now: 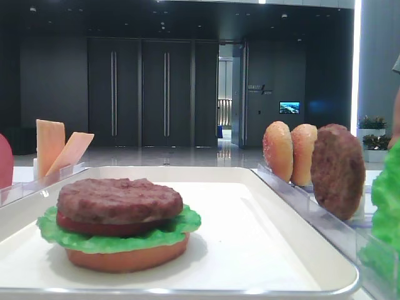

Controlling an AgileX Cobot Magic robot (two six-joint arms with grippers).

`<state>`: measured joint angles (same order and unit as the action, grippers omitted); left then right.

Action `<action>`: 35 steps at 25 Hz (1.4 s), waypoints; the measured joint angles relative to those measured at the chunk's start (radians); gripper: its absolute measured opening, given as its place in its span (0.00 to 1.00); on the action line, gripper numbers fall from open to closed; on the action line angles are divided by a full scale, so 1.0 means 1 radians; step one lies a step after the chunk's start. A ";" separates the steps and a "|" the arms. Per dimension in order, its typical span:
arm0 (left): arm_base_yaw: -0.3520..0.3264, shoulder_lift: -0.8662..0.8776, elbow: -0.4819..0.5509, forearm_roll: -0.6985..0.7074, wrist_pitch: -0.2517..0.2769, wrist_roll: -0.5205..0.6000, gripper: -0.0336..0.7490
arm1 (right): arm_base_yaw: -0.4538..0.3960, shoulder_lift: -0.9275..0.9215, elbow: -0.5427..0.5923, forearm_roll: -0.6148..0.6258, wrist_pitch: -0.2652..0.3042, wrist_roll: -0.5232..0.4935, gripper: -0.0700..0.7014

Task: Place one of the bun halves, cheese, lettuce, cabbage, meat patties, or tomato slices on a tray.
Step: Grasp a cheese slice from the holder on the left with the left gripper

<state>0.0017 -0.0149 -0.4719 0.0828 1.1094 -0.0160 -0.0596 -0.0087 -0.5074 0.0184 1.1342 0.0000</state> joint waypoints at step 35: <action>0.000 1.498 -0.863 -0.004 0.080 -0.097 0.83 | 0.000 0.000 0.000 0.001 0.000 0.000 0.84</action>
<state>0.0017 1.4826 -1.3348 0.0787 1.1894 -0.1131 -0.0596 -0.0087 -0.5074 0.0193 1.1342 0.0000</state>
